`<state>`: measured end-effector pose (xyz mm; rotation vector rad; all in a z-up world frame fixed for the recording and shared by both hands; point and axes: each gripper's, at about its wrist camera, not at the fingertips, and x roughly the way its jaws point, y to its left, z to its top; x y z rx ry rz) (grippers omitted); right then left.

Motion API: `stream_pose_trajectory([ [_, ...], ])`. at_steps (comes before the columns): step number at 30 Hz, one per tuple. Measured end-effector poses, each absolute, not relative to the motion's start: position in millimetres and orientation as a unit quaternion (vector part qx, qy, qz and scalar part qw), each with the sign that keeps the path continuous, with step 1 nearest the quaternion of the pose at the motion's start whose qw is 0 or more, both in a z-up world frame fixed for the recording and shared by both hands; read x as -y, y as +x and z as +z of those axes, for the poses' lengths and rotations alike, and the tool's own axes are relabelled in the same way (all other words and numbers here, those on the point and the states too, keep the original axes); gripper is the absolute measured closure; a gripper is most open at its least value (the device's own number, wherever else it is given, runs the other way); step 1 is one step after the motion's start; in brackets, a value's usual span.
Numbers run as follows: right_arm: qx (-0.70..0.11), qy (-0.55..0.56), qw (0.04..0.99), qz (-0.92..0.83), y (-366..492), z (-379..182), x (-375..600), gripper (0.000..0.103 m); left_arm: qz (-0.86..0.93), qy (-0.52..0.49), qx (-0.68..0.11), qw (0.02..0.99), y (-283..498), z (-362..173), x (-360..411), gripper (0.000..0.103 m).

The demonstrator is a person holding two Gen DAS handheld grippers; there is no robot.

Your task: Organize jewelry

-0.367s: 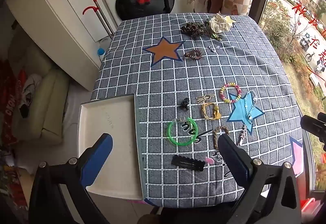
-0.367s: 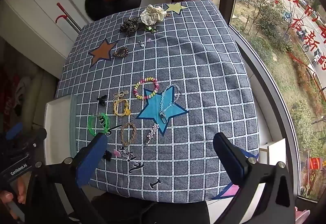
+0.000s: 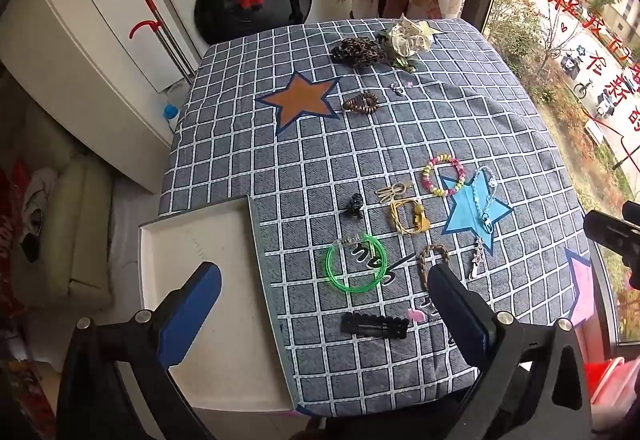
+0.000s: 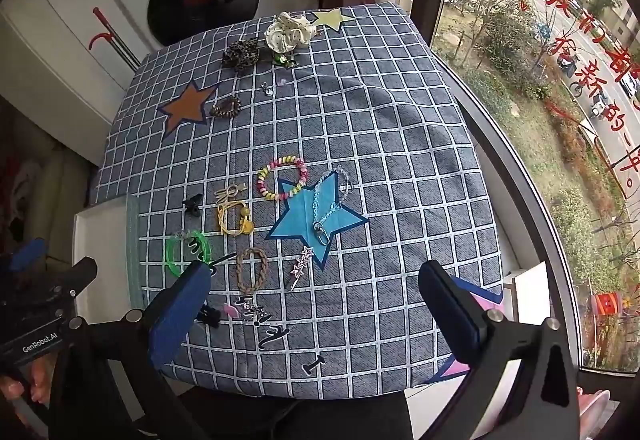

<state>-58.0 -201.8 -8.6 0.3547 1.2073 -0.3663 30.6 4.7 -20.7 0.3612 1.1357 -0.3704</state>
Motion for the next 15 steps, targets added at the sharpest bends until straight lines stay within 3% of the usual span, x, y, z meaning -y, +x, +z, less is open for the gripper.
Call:
stream_pose_trajectory([
  [15,-0.526,0.131,0.825,-0.163,-56.1,11.5,191.3,0.0,-0.159,0.154,-0.494,0.841,22.8,-4.2,-11.6,0.0],
])
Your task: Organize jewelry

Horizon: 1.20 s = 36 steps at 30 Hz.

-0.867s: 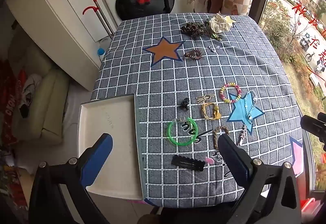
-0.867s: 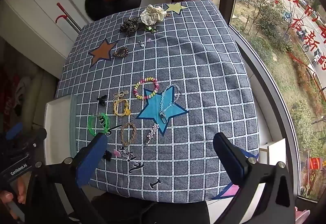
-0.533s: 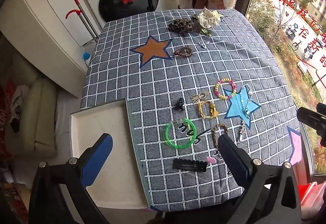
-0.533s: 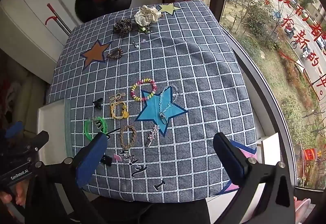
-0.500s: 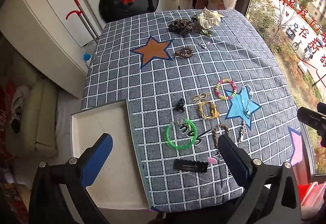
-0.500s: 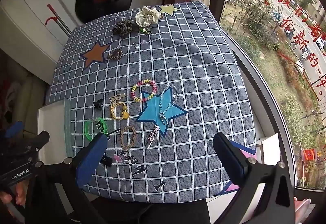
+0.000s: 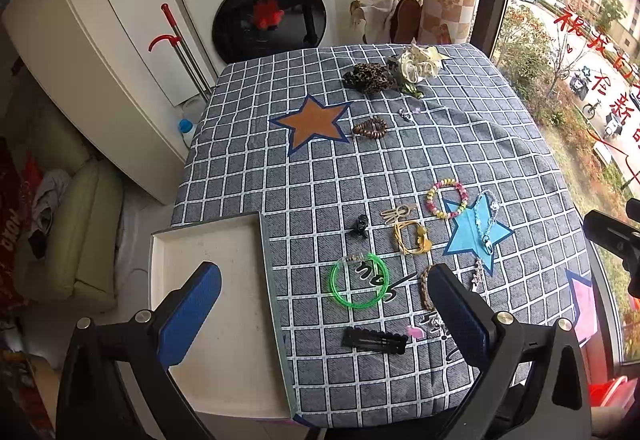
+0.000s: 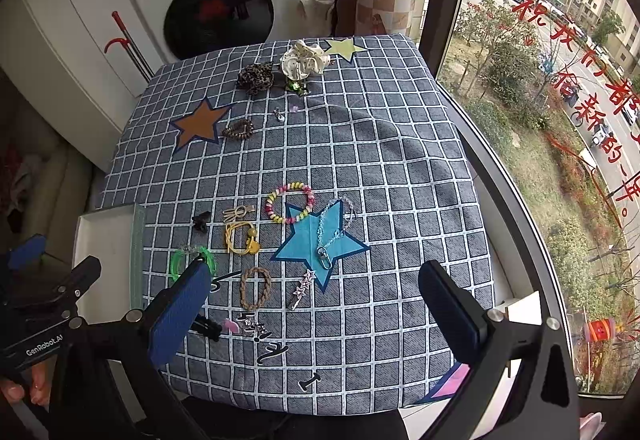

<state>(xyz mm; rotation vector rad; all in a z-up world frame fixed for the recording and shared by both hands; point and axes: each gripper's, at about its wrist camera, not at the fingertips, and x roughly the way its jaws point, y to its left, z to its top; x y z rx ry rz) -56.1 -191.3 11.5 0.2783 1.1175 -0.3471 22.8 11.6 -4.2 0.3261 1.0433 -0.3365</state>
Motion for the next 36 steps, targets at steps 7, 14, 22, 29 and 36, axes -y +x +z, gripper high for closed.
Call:
stream_pose_trajectory([
  [7,-0.504,0.128,0.839,-0.161,-55.7,21.8,190.4,0.0,-0.157,0.142,-0.471,0.856,22.4,7.1,-13.7,0.0],
  [14,-0.505,0.127,0.839,-0.159,-52.9,21.3,192.8,0.0,-0.156,0.141,-0.469,0.858,23.8,8.1,-12.1,0.0],
  [22,-0.504,0.123,0.84,-0.157,-51.4,21.9,193.2,0.0,-0.156,0.141,-0.47,0.857,25.7,8.3,-11.3,0.0],
  [29,-0.504,0.123,0.84,-0.159,-52.0,22.0,193.2,0.0,-0.157,0.141,-0.47,0.857,25.7,8.3,-11.2,0.0],
  [36,-0.504,0.123,0.839,-0.162,-52.8,21.9,193.8,0.0,-0.158,0.142,-0.47,0.857,24.1,7.3,-10.2,0.0],
])
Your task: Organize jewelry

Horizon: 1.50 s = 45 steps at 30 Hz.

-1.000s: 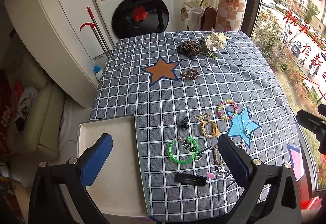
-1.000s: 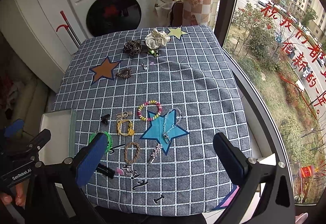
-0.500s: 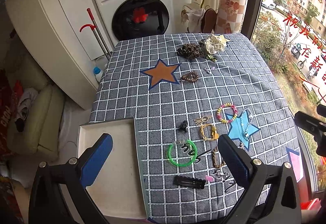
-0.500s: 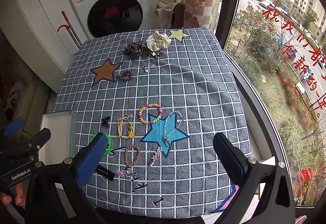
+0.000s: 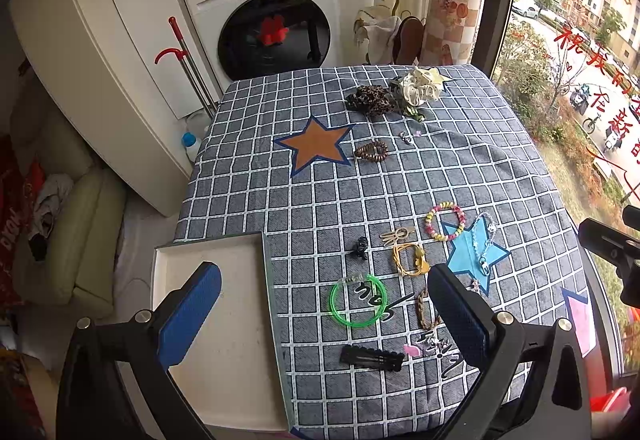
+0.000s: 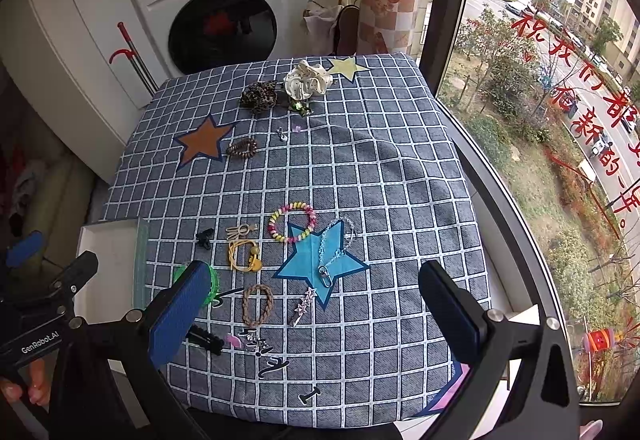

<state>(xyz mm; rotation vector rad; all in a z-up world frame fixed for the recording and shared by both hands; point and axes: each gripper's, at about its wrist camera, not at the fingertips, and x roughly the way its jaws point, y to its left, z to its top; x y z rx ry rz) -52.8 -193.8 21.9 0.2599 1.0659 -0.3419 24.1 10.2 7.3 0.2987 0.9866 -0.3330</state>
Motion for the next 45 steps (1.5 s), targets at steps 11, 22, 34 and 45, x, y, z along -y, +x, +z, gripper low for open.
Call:
stream_pose_trajectory([
  [11,-0.504,0.123,0.839,-0.162,-54.2,22.3,192.9,0.0,-0.159,0.142,-0.47,0.857,24.0,7.6,-10.1,0.0],
  [22,-0.504,0.122,0.84,-0.163,-55.8,24.4,189.6,0.0,-0.159,0.142,-0.47,0.857,24.3,7.8,-10.1,0.0],
  [34,-0.502,0.121,0.84,-0.165,-56.7,24.3,188.9,0.0,-0.159,0.142,-0.47,0.857,24.3,7.8,-10.1,0.0],
  [45,-0.505,0.122,0.839,-0.164,-58.2,23.3,187.3,0.0,-0.158,0.141,-0.471,0.856,24.1,6.0,-15.7,0.0],
])
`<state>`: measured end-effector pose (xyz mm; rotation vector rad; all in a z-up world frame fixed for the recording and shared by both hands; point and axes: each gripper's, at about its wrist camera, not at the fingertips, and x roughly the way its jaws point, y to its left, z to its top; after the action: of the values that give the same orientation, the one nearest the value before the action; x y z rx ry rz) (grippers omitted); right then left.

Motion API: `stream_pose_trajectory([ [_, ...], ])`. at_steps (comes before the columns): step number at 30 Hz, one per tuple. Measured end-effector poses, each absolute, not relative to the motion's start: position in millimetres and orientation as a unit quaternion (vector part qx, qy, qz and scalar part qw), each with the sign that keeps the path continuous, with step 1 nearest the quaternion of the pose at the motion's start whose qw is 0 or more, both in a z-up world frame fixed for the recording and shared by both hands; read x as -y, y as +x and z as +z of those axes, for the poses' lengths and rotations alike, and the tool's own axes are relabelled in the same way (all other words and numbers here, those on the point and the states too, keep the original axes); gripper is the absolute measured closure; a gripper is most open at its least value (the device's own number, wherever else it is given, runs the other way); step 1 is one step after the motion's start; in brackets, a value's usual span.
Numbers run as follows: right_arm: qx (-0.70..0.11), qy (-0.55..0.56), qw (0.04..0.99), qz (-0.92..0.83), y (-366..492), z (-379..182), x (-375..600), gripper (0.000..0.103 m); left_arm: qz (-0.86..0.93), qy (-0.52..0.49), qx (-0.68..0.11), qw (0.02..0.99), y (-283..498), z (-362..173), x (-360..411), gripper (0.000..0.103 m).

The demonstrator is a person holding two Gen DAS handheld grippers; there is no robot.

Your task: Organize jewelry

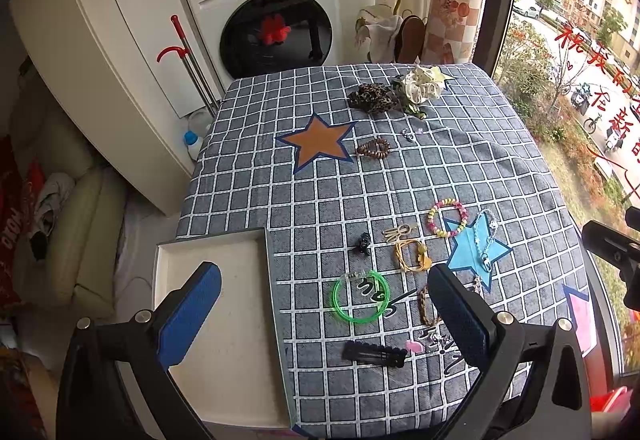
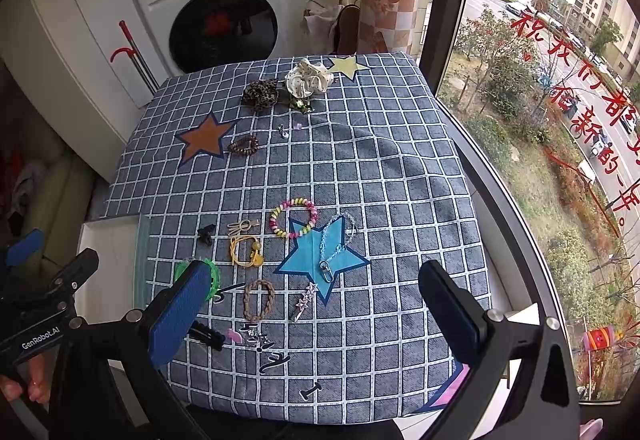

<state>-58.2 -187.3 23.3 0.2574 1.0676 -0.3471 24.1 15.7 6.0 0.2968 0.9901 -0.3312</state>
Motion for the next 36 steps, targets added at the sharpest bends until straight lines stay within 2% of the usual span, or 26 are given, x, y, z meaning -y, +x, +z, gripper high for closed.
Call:
stream_pose_trajectory([
  [28,-0.516,0.125,0.832,-0.162,-56.9,17.7,182.4,0.0,-0.162,0.144,-0.477,0.852,26.2,-0.4,-17.7,0.0],
  [36,-0.528,0.132,0.823,-0.162,-50.6,10.6,185.5,0.0,-0.167,0.126,-0.501,0.84,37.7,-10.7,-20.9,0.0],
])
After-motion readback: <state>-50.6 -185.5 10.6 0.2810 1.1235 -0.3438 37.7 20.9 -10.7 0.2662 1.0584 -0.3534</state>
